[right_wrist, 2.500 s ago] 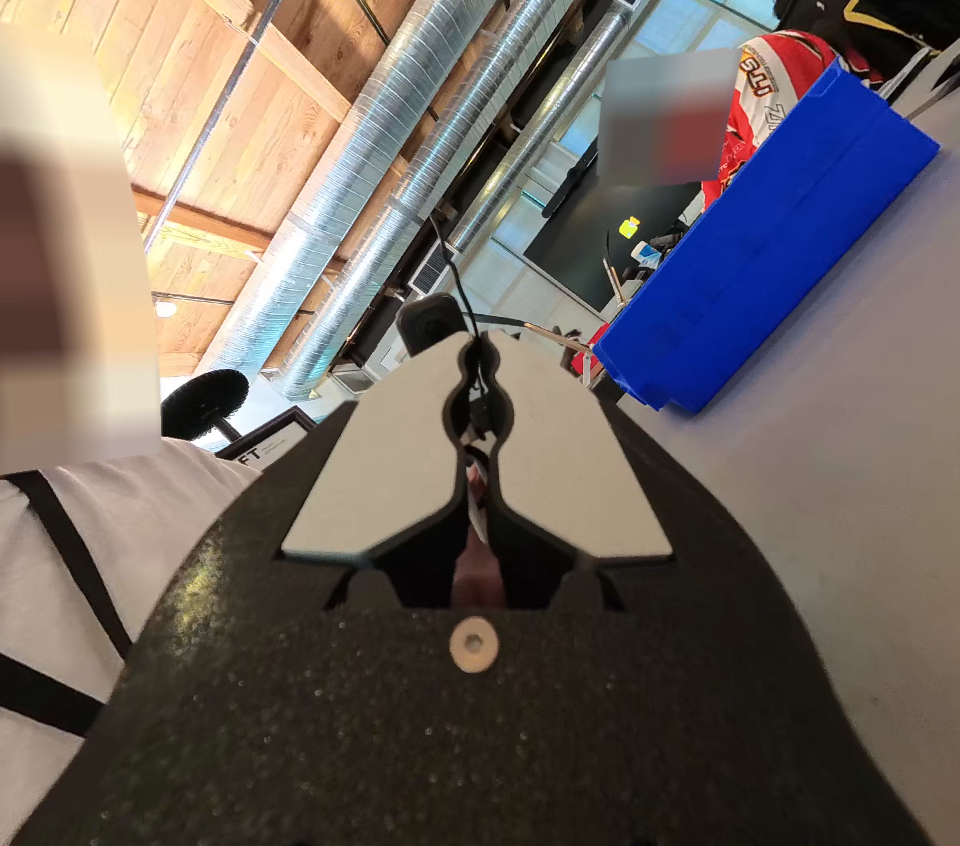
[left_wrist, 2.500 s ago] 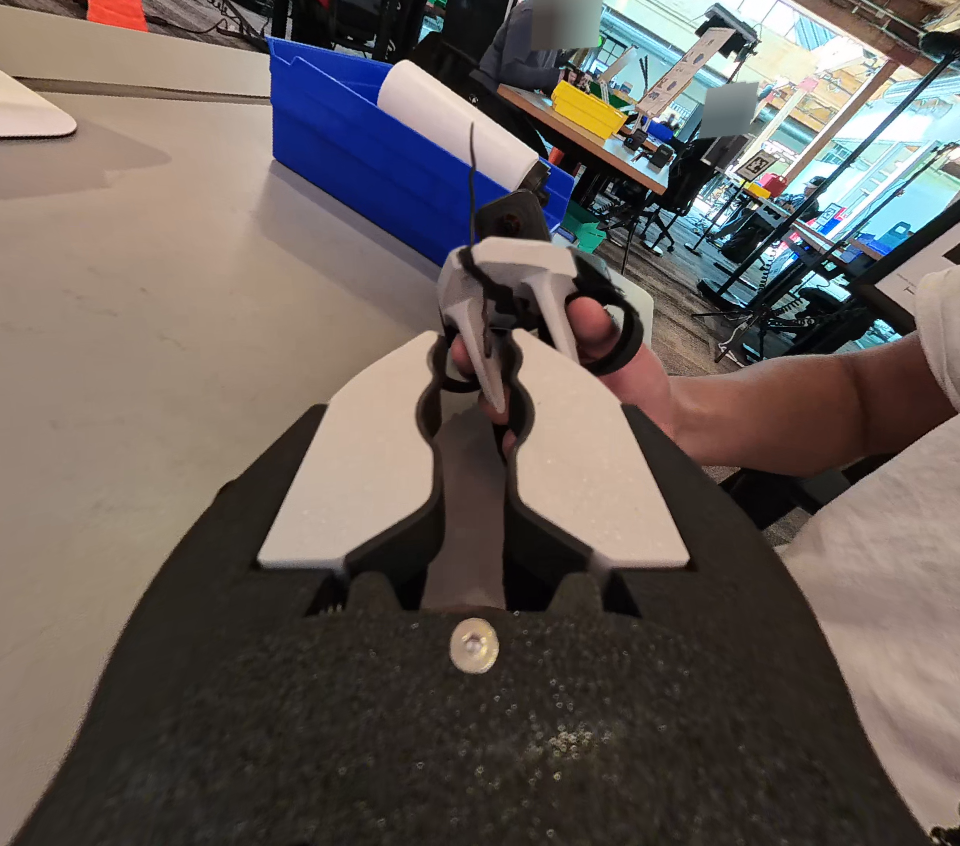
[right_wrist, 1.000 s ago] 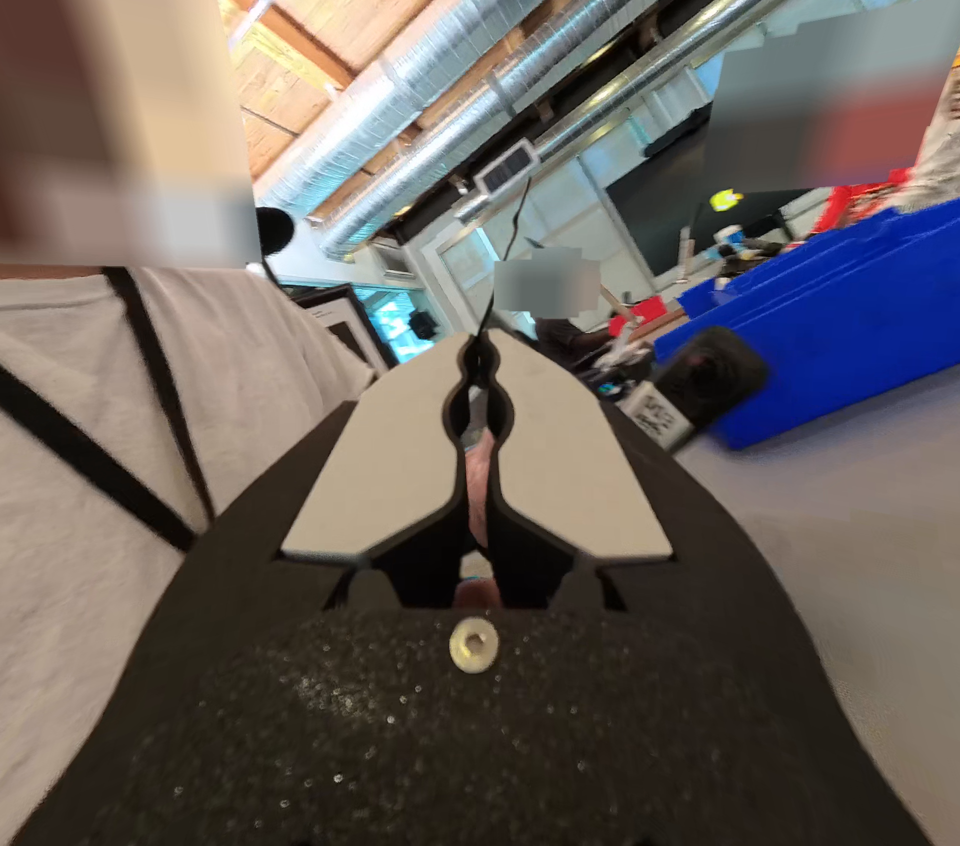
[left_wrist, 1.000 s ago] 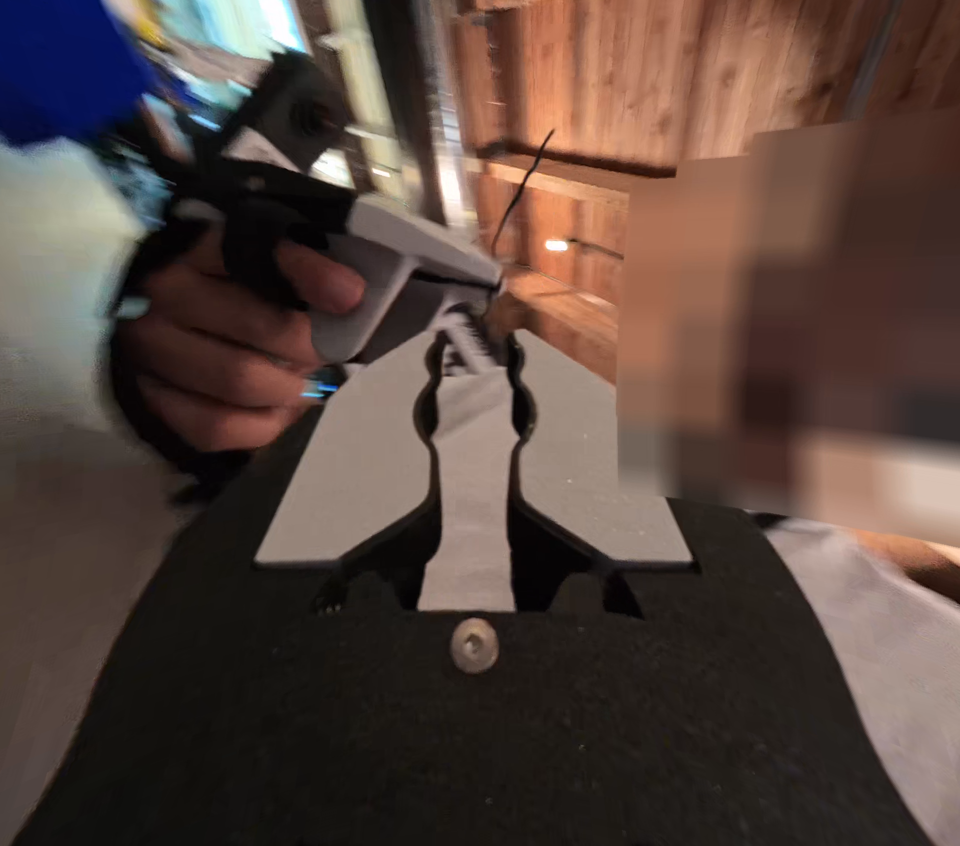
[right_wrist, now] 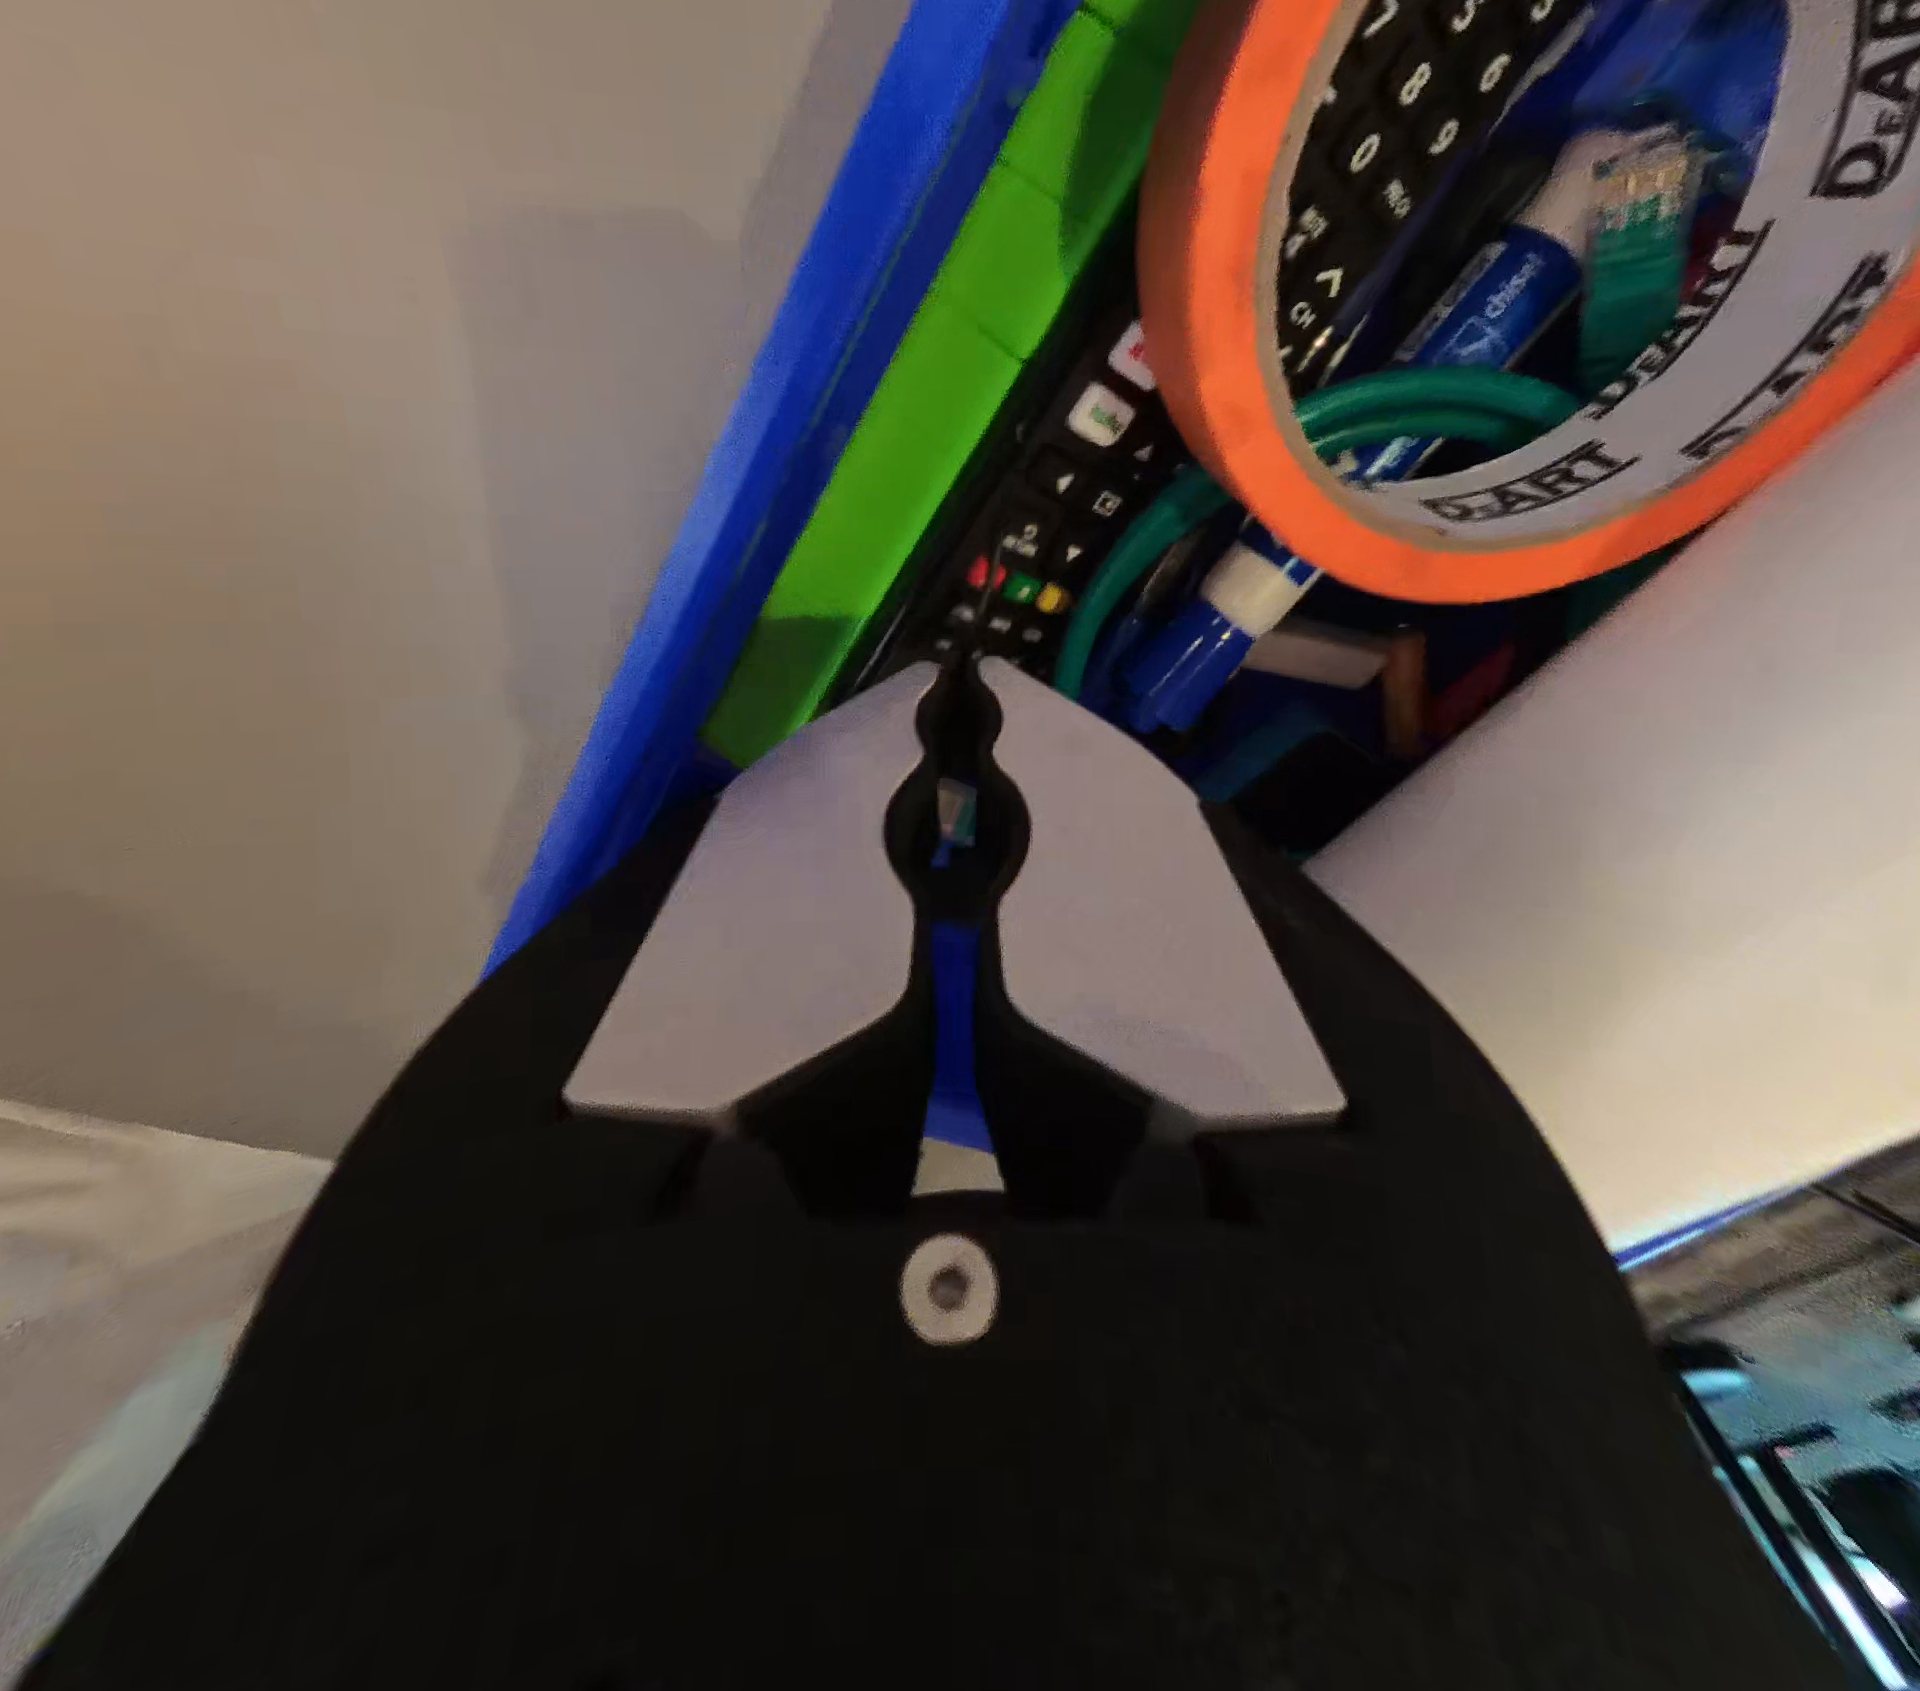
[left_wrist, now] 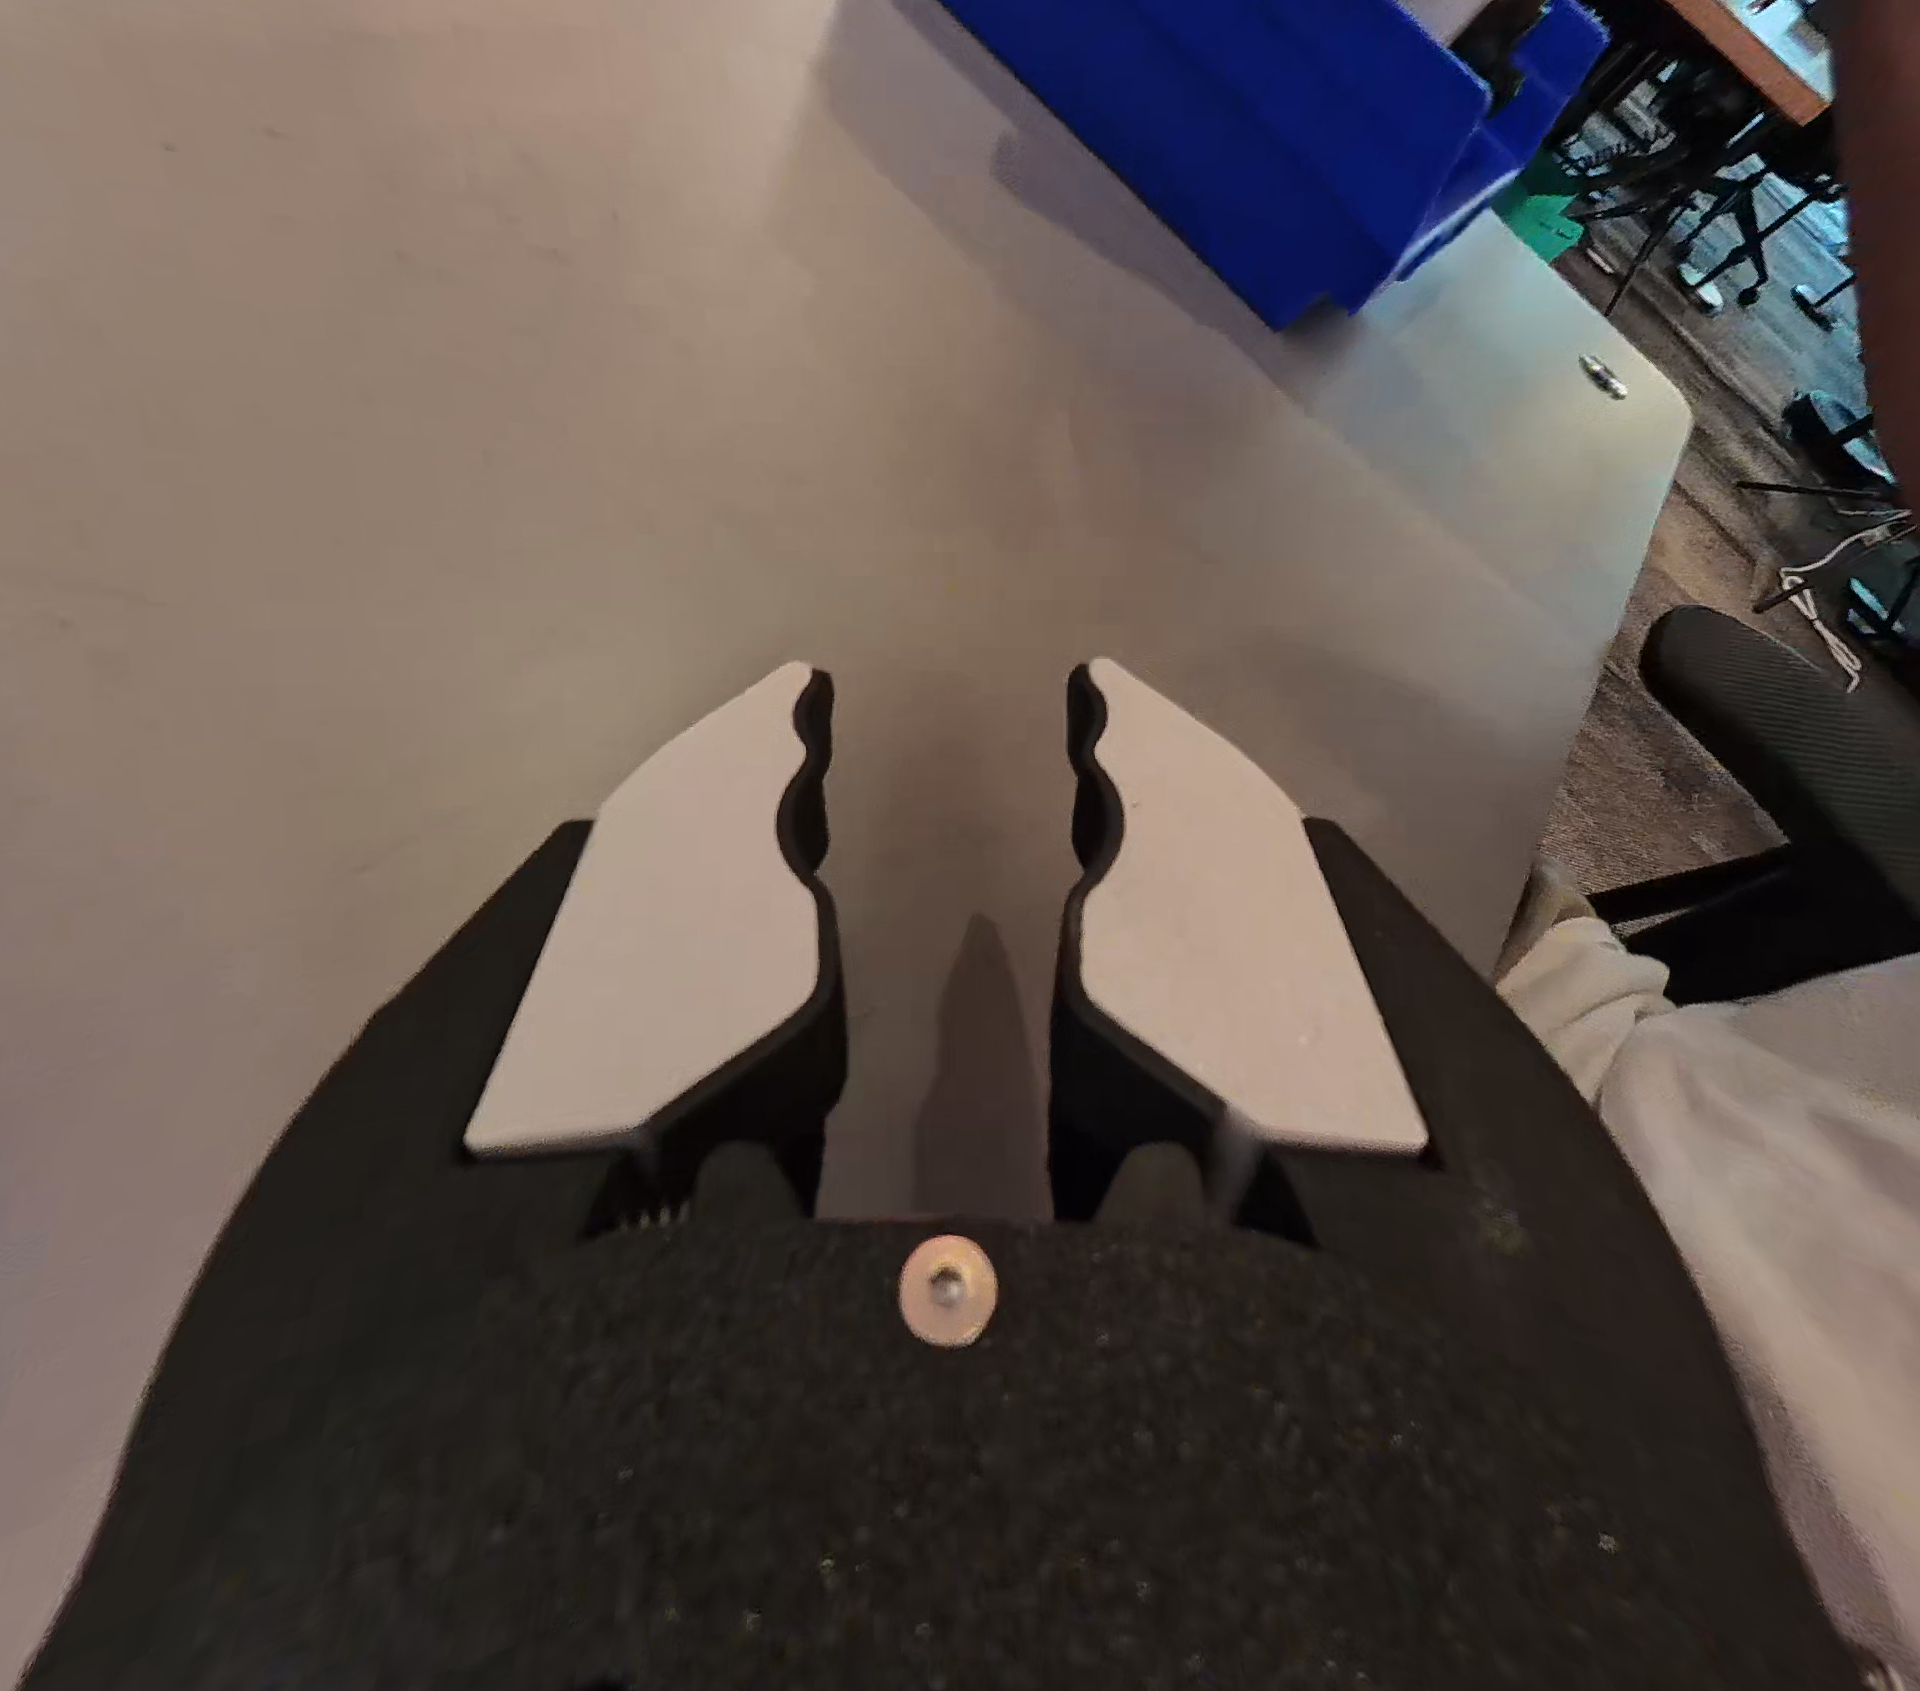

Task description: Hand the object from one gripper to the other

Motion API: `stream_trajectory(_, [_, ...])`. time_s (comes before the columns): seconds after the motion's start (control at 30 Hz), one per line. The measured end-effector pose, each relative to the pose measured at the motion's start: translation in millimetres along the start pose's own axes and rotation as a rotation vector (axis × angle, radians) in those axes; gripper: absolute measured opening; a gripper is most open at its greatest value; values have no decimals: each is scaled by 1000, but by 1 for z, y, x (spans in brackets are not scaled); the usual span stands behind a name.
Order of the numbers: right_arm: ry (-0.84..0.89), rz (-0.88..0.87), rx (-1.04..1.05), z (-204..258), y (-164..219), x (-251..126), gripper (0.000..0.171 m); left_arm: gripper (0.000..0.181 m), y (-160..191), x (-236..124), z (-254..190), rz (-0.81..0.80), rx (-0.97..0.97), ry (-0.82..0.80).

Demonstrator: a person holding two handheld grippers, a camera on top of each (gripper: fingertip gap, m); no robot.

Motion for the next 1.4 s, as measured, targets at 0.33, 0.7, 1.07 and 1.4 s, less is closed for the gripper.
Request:
stream_trajectory(0.33, [20, -24, 21, -5, 1, 9, 6, 44, 3, -12, 13, 14, 4, -66])
stream_trajectory(0.7, [169, -909, 443, -16, 30, -113, 43, 36, -34, -108, 23, -308, 196, -359])
stream_trajectory(1.07, [193, -1136, 913, -1, 117, -51, 50, 36, 22, -232, 80, -364, -26, -800])
stream_trajectory(1.4, [106, -1105, 802, 18, 103, -44, 47, 36, 34, -212, 81, -167, -1, -824])
Point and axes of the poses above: each gripper's, where its closed fingertips meet, x out along the fingers, y out of its underside, z = x × y across the jaws, the point moved 1 cm from there along -x, back along the fingers, and after that the axes turned 15 degrees about y, right-handed, at the moved point
